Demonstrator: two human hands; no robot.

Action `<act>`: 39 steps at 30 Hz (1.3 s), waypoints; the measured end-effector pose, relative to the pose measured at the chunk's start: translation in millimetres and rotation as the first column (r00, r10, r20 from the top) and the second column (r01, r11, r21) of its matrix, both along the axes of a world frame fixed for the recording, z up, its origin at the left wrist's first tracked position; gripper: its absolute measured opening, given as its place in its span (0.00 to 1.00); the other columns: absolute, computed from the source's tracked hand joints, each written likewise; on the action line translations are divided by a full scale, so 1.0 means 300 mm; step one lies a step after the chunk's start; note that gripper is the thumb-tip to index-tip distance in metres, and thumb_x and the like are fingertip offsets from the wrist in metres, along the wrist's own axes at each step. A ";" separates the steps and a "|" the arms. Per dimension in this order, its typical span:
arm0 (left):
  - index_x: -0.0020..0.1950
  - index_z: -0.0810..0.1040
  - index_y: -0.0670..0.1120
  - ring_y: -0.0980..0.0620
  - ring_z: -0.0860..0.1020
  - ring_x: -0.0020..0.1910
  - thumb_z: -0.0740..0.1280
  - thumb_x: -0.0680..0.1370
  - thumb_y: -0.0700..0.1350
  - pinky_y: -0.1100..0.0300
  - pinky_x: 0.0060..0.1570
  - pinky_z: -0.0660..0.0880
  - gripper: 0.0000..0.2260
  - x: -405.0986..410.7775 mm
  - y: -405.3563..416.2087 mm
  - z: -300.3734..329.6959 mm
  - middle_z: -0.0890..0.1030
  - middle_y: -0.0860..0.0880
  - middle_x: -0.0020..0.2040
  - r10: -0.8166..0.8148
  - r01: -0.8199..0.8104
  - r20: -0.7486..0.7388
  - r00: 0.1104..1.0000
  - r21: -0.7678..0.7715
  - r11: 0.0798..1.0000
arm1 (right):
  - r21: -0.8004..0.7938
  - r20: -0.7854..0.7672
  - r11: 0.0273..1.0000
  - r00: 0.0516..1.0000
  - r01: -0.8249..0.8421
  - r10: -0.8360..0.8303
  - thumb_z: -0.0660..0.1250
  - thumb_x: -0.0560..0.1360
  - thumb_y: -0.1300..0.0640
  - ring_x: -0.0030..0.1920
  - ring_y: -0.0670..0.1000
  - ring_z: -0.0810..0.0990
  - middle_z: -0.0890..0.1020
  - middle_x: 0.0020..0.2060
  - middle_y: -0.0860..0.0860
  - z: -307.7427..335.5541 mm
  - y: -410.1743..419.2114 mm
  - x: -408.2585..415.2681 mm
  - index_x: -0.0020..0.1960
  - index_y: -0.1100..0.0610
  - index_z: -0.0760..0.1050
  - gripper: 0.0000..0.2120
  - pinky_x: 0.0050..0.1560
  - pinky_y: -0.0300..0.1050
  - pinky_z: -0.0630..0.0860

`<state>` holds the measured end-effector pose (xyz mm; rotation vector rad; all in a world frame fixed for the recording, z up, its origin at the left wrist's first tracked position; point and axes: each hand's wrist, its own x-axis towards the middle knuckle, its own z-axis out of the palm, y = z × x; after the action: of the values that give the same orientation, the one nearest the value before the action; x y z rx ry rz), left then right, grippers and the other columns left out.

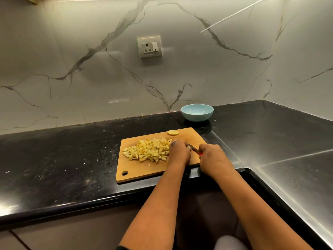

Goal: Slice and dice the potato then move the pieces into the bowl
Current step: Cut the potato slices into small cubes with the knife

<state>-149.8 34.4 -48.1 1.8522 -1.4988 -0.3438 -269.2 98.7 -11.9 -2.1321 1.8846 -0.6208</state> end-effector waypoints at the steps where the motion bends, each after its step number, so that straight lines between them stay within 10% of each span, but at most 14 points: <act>1: 0.60 0.82 0.45 0.50 0.78 0.57 0.68 0.79 0.43 0.59 0.59 0.73 0.11 0.000 0.001 -0.002 0.79 0.45 0.60 0.001 -0.001 -0.008 1.000 -0.009 1.000 | 0.008 -0.017 1.000 1.000 0.002 -0.002 0.64 0.75 0.65 0.43 0.53 0.77 0.75 0.47 0.54 0.004 0.007 -0.007 0.53 0.53 0.76 0.10 0.45 0.48 0.81; 13: 0.63 0.80 0.44 0.51 0.77 0.59 0.68 0.79 0.40 0.62 0.59 0.71 0.13 0.000 0.042 0.006 0.79 0.46 0.62 -0.015 0.011 -0.059 0.998 -0.070 0.997 | 0.108 -0.075 0.994 0.997 -0.006 0.014 0.69 0.75 0.60 0.46 0.50 0.79 0.81 0.49 0.52 0.140 0.073 -0.114 0.55 0.53 0.80 0.09 0.49 0.43 0.80; 19: 0.61 0.79 0.45 0.50 0.77 0.58 0.67 0.79 0.40 0.61 0.56 0.73 0.12 -0.001 0.047 0.016 0.79 0.47 0.60 0.001 -0.007 -0.074 0.997 -0.069 0.998 | -0.071 0.175 0.997 0.984 0.024 -0.011 0.67 0.77 0.58 0.36 0.46 0.74 0.76 0.42 0.50 0.101 0.075 -0.116 0.52 0.53 0.79 0.05 0.31 0.37 0.69; 39: 0.50 0.76 0.50 0.52 0.77 0.50 0.70 0.77 0.40 0.63 0.45 0.72 0.06 -0.006 0.053 0.026 0.80 0.48 0.52 -0.005 0.001 -0.100 0.995 -0.043 0.999 | -0.103 0.143 0.994 0.990 0.023 -0.008 0.65 0.78 0.57 0.43 0.53 0.78 0.79 0.47 0.55 0.022 0.014 -0.024 0.55 0.55 0.77 0.07 0.43 0.46 0.78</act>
<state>-151.7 50.4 -40.2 1.7733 -1.4306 -0.3964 -276.3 103.0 -5.4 -2.0751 1.8305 -0.8687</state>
